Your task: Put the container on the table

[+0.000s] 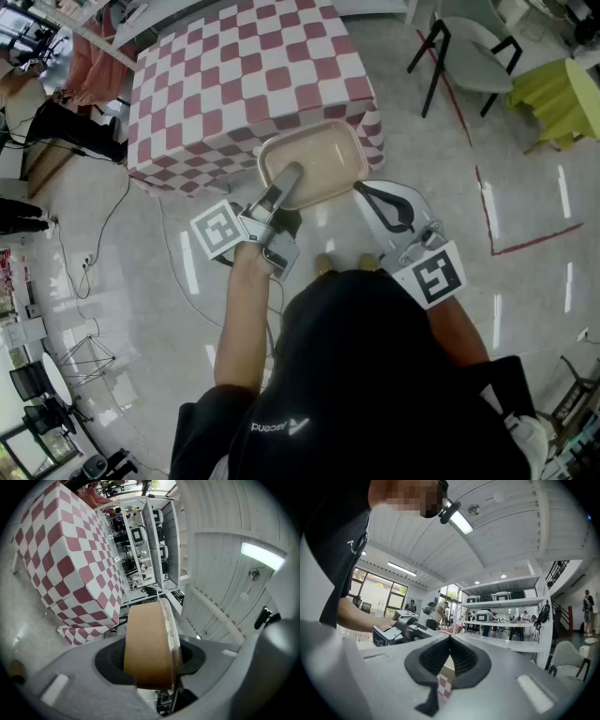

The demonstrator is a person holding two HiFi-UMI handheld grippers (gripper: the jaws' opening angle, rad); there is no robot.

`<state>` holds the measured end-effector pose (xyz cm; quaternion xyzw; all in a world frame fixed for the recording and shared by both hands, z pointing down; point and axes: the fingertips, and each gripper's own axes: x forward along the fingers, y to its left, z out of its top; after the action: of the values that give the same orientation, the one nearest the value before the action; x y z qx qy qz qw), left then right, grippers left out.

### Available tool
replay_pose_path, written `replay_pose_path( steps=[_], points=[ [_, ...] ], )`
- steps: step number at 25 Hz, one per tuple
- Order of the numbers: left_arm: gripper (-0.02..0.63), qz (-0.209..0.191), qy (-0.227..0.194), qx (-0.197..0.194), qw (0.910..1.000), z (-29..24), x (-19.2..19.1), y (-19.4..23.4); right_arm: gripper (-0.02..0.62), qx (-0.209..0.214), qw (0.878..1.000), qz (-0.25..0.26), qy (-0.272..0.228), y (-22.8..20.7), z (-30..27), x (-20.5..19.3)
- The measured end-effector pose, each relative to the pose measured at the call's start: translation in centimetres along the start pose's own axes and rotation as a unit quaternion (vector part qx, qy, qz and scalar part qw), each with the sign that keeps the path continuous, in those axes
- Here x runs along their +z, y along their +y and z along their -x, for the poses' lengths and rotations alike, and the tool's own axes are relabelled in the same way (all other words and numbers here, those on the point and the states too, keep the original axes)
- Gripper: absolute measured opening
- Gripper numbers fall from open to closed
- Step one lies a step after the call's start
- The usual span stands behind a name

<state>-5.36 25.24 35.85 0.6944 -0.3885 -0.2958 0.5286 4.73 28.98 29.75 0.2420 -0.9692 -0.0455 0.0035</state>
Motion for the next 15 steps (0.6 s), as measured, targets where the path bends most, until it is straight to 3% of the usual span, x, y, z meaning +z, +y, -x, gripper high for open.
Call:
replay_pose_path(
  steps=[15],
  points=[
    [0.195, 0.009, 0.006, -0.014, 0.9999, 2.5, 4.4, 2.1, 0.003, -0.015, 1.000, 0.000, -0.010, 2.2, -5.1, 0.0]
  ],
)
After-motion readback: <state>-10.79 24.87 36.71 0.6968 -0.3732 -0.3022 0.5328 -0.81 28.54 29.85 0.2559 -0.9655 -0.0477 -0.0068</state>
